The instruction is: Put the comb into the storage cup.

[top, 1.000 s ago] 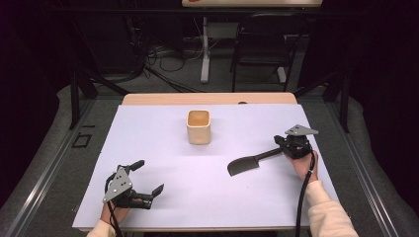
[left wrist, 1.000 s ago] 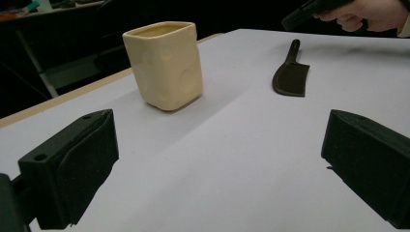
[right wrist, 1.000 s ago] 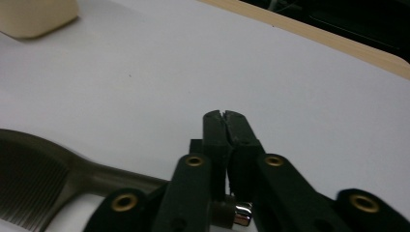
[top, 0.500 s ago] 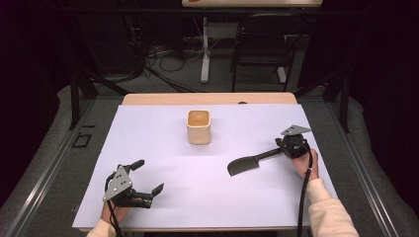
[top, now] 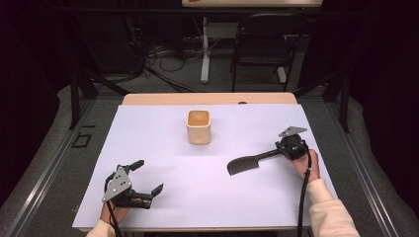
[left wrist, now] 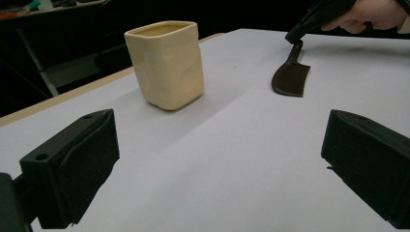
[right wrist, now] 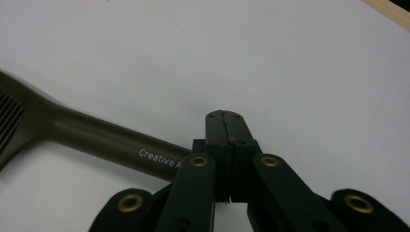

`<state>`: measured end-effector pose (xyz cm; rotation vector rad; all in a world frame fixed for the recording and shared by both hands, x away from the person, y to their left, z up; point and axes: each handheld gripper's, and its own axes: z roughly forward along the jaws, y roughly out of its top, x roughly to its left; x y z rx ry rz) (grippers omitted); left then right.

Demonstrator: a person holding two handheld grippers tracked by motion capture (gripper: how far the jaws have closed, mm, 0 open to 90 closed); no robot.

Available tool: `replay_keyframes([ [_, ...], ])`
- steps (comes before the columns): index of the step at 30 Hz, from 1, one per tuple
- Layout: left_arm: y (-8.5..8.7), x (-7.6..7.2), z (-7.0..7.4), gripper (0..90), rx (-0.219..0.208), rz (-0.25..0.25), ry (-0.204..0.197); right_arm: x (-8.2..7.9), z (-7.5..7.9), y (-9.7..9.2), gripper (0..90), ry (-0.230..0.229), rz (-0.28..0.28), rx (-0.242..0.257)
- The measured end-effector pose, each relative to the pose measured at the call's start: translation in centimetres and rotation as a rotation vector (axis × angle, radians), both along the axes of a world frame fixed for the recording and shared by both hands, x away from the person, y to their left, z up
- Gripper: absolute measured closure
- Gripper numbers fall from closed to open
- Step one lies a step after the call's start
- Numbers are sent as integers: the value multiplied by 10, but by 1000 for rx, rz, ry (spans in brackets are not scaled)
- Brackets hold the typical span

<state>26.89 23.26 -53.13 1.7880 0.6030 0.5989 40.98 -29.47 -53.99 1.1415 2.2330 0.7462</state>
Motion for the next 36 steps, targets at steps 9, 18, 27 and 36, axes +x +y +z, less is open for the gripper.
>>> replay_keyframes([
  [9, 0, 0, 0, 0, -1, 3, 1, -3, 1, 2, 900, 38, -3, -20],
  [18, 1, 1, 0, 0, -3, 8, 1, -6, 3, 3, 900, 74, -16, -38],
  [27, 1, 1, 0, 0, -2, 9, 1, -11, 4, 6, 900, 113, -12, -46],
  [36, 2, 2, 0, 0, -6, 11, 2, -16, 5, 8, 900, 149, -15, -61],
])
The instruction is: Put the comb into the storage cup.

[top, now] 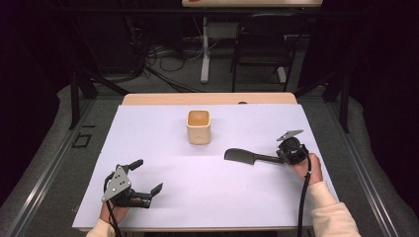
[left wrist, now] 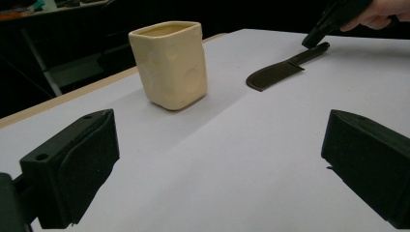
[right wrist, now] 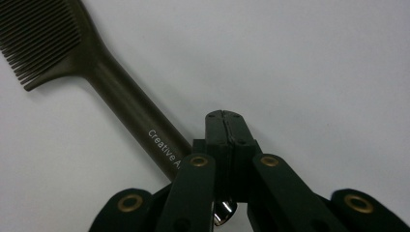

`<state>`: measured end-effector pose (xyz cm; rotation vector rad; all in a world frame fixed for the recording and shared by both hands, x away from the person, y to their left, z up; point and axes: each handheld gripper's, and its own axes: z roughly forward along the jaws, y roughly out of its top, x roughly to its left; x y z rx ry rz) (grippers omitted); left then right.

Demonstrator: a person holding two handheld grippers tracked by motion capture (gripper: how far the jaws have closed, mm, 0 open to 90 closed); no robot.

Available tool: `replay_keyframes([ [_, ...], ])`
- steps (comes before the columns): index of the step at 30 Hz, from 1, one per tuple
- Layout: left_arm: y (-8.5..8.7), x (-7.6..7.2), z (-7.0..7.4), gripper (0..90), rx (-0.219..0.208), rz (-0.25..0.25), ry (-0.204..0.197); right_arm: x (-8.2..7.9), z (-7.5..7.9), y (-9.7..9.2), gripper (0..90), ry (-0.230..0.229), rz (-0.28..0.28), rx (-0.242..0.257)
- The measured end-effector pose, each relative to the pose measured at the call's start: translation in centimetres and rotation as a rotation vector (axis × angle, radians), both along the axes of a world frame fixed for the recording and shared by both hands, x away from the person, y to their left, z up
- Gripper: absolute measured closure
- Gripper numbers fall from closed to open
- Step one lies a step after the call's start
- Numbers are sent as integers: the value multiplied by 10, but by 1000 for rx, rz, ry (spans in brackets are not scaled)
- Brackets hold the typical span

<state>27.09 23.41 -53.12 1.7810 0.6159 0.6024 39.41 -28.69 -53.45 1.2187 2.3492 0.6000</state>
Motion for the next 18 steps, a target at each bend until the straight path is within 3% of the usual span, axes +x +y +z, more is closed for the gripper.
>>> replay_keyframes([
  [18, 0, -1, 1, 0, 1, -1, -5, -8, 3, 3, 900, 38, 1, -9],
])
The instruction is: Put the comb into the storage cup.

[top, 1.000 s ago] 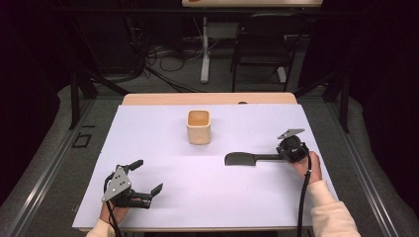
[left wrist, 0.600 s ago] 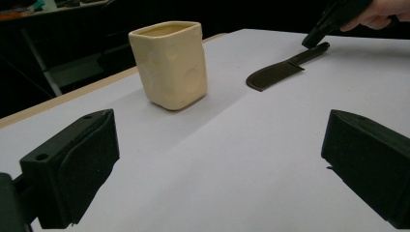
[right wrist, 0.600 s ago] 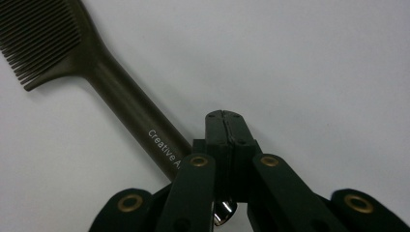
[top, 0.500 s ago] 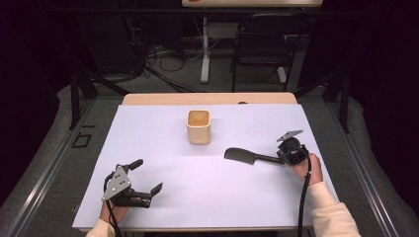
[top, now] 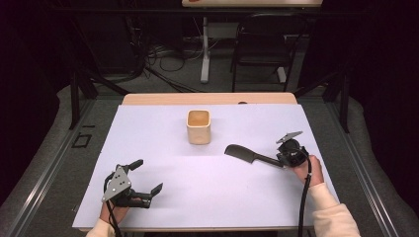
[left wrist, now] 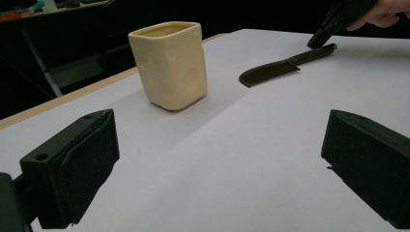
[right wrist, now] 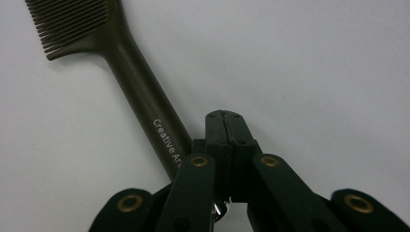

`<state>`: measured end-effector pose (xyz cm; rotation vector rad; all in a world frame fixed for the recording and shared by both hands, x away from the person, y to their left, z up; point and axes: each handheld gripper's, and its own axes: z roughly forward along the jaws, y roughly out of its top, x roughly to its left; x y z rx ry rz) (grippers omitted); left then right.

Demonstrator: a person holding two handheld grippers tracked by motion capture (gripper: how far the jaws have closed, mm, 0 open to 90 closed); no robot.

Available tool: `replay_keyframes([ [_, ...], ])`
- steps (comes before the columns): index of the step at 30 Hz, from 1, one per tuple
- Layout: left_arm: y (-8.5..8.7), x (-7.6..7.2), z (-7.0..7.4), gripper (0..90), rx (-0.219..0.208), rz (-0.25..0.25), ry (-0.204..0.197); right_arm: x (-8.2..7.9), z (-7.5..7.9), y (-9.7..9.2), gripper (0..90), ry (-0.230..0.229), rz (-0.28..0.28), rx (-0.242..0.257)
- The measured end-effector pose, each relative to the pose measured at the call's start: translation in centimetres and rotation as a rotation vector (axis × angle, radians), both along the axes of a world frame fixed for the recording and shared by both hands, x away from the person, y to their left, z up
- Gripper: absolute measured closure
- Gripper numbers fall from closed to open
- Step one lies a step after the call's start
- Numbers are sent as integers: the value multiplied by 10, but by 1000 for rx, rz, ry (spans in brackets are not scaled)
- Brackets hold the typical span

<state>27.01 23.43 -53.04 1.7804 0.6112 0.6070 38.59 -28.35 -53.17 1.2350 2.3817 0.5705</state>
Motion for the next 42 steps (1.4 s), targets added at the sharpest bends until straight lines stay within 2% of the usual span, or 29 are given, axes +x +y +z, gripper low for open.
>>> replay_keyframes([
  [9, -1, 0, 0, 0, 4, -3, -2, -4, 1, 5, 900, 28, 23, -2],
  [17, -1, 1, 0, 0, 5, -3, 1, -5, 1, 8, 900, 48, 21, -3],
  [23, 0, 1, 0, 0, -1, 3, 2, -5, 7, 4, 760, 0, 13, 10],
  [33, 0, 1, 0, 0, -1, 3, 1, -5, 17, 0, 565, -24, 23, 20],
  [34, 0, 1, 0, 0, 0, 2, 2, -5, 17, -1, 522, -25, 21, 21],
  [36, 0, 1, 0, 0, 2, -1, 1, -5, 18, -1, 490, -27, 20, 28],
  [38, -1, 0, 0, 0, 5, -1, 1, -4, 20, -2, 400, -31, 3, 31],
  [42, 0, 0, 0, 0, 2, 1, -1, -5, 25, -2, 278, -40, 1, 40],
])
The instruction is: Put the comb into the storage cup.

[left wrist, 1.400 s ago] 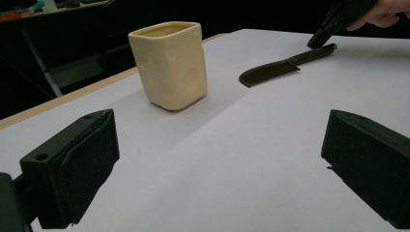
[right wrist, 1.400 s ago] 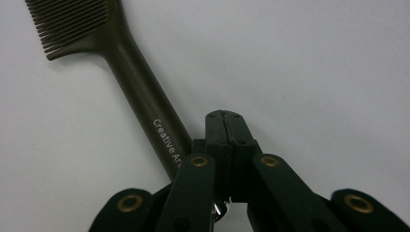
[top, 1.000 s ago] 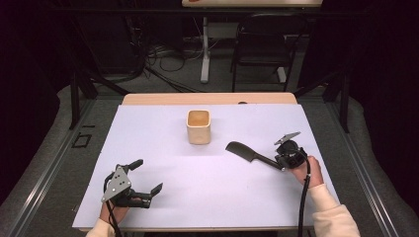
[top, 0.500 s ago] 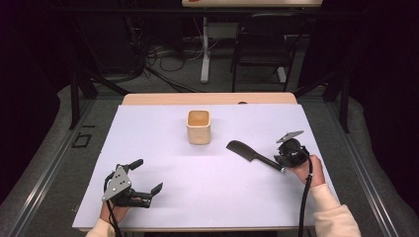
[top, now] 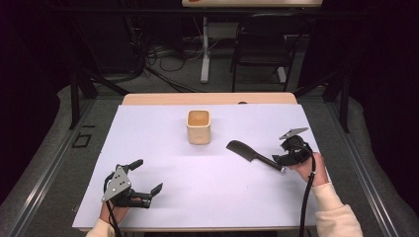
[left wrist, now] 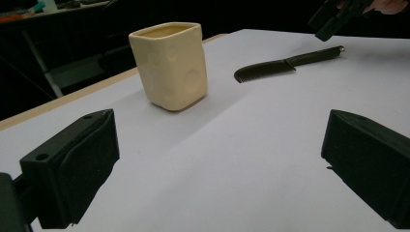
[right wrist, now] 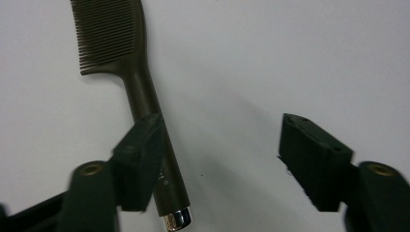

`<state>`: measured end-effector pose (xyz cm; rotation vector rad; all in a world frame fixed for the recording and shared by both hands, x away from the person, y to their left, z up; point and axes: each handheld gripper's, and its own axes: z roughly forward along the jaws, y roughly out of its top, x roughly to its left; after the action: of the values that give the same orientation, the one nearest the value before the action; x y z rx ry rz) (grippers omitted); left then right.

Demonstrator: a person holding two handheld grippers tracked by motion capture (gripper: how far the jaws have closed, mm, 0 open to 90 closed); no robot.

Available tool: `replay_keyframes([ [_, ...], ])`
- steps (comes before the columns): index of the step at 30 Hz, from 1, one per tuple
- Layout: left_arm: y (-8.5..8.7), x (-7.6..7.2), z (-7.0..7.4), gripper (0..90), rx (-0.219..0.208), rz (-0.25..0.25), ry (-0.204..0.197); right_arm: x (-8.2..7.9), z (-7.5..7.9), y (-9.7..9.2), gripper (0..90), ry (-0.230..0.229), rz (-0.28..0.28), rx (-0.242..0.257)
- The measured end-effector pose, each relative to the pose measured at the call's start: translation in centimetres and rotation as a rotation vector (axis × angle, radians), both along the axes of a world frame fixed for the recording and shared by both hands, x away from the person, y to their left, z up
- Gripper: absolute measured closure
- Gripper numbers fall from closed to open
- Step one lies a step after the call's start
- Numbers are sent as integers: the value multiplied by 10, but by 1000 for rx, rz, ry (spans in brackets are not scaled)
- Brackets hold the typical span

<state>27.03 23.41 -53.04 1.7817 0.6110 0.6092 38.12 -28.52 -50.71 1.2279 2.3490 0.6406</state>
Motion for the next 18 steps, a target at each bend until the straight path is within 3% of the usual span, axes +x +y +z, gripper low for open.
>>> replay_keyframes([
  [6, -1, 0, 0, 0, 2, -2, 2, 1, 5, 1, 160, -5, 20, 16],
  [18, -1, 0, 0, 0, 6, -3, 3, 1, 9, 7, 27, -12, 86, 25],
])
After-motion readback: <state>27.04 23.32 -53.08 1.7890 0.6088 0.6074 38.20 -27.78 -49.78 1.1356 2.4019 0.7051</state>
